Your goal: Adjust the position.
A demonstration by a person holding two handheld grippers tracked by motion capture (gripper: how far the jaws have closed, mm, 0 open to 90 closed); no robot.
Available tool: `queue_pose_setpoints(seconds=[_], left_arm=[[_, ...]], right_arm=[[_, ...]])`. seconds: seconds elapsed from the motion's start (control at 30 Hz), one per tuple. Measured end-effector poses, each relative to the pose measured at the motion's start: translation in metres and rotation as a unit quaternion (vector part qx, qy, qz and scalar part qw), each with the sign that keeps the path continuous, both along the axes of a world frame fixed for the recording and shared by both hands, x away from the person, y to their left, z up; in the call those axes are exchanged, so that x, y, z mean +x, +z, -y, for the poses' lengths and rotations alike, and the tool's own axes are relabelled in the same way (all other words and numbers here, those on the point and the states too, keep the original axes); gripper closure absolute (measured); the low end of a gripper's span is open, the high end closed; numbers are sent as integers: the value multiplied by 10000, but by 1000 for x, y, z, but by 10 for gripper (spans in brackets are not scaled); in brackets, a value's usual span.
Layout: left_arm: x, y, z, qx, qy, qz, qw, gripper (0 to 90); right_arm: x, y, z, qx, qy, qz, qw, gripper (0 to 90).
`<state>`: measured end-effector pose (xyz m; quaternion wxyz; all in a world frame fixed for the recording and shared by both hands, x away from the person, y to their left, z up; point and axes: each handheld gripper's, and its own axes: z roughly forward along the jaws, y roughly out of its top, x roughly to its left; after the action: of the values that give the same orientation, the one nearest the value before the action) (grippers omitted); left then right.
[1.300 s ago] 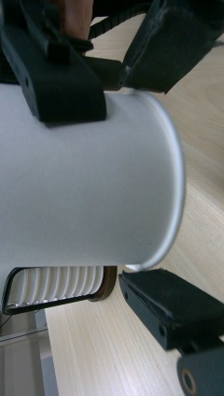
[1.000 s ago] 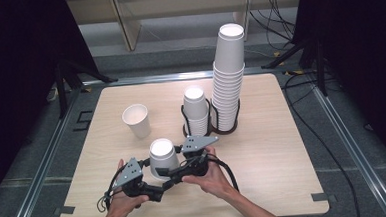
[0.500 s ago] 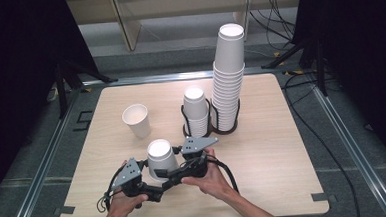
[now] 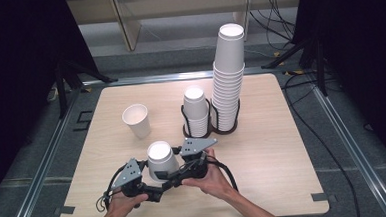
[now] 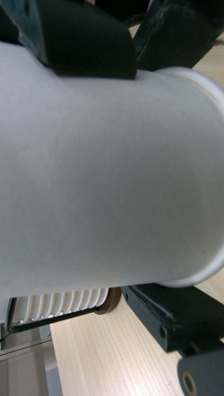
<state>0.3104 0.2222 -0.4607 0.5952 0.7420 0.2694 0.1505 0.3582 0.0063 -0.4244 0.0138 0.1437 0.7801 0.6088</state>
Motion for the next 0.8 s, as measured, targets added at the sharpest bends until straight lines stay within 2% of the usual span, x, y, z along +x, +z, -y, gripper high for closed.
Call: queue_pose_setpoints(seconds=[0.07, 0.1, 0.23, 0.33, 0.37, 0.43, 0.47, 0.5, 0.53, 0.57, 0.63, 0.73, 0.77, 0.8], left_arm=[[1, 0, 0, -40, -51, 72, 10000, 76], [0, 1, 0, 12, -30, 62, 10000, 80], [-1, 2, -1, 53, -32, 80, 9999, 88], [-1, 2, -1, 138, -58, 113, 9998, 93], [-1, 2, -1, 167, -76, 121, 9998, 93], [0, 0, 2, 145, -145, 159, 9997, 93], [0, 0, 2, 145, -145, 159, 9997, 94], [-1, 1, 1, 268, -130, 128, 9995, 94], [-1, 2, 1, 301, -135, 139, 9994, 95], [-1, 2, 2, 316, -151, 155, 9993, 96], [-2, 2, 2, 329, -148, 154, 9992, 99], [-2, 2, 3, 361, -173, 211, 9990, 104], [-2, 2, 3, 361, -173, 211, 9990, 105], [-2, 2, 2, 409, -181, 216, 9988, 107]], right_arm=[[0, 2, 1, -17, 36, -61, 10000, 167], [1, 2, 1, -18, 33, 46, 10000, 165], [0, 5, 0, -77, 32, 92, 9999, 157], [1, 6, 1, -73, 37, 56, 10000, 151], [0, 7, 0, 15, 85, -60, 9999, 151], [1, 12, 2, -66, 13, 134, 9999, 151], [1, 12, 2, -66, 13, 134, 9999, 151], [2, 14, 3, -74, 23, 161, 9998, 152], [2, 15, 3, -62, 13, 188, 9998, 152], [1, 17, 3, -78, 19, 105, 9999, 151], [2, 21, 5, -104, 5, 209, 9997, 150], [3, 25, 5, -88, 19, 241, 9997, 151], [3, 25, 5, -88, 19, 241, 9997, 151], [1, 27, 5, -168, -26, 56, 9998, 150]])
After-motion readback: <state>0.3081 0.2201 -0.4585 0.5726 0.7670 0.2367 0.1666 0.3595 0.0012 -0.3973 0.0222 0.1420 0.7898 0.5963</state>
